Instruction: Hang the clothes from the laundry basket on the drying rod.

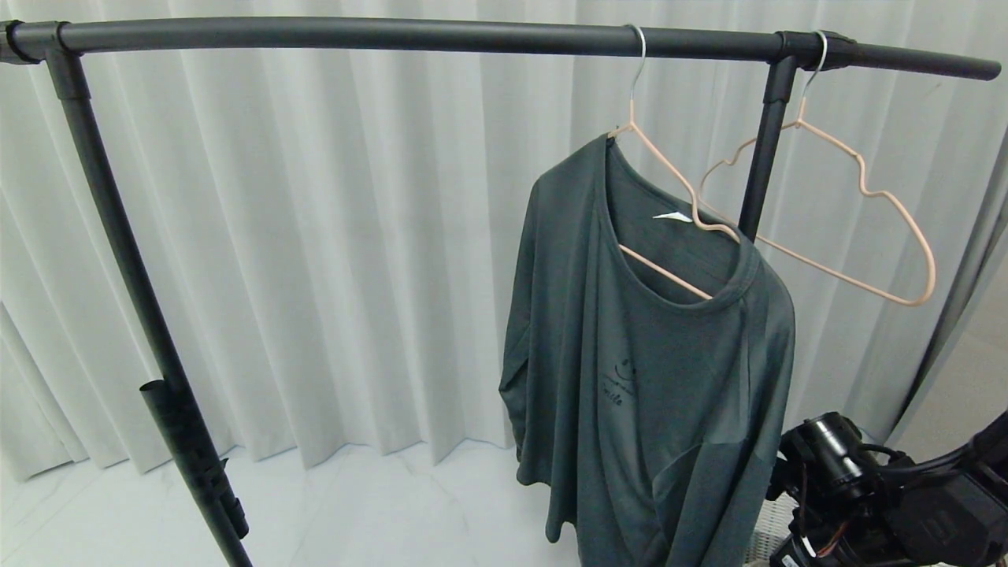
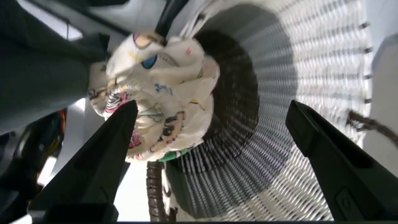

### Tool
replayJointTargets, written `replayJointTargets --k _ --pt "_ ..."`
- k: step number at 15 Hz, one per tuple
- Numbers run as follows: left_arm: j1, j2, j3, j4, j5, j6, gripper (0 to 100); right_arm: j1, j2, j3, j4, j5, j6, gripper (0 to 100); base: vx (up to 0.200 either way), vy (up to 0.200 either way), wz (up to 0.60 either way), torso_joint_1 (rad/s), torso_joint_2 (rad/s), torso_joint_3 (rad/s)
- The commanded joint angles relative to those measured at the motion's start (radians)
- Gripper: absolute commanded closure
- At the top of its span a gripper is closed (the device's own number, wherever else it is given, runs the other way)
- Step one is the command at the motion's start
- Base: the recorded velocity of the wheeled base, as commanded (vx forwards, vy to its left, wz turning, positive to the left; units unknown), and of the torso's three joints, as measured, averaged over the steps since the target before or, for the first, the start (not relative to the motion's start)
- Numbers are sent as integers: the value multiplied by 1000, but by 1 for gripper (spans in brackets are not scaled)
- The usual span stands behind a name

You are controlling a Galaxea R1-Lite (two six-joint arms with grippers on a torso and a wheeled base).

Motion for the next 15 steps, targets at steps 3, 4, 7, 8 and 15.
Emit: replayJointTargets --k 3,4,7,8,15 --pt "0 2 0 -1 1 0 0 0 88 -7 -19 -57 6 0 0 0 0 0 0 0" --pt "0 0 0 -1 1 0 0 0 94 -1 -41 -101 6 0 0 0 0 0 0 0" --pt "0 0 0 -1 1 0 0 18 78 -4 -45 -124 24 100 0 0 0 0 0 0" --pt "0 0 0 -1 1 0 0 37 56 -5 -44 -126 52 100 0 0 0 0 0 0" --pt "-2 -23 0 -1 0 0 0 245 -314 -10 71 -127 292 100 -57 0 0 1 1 1"
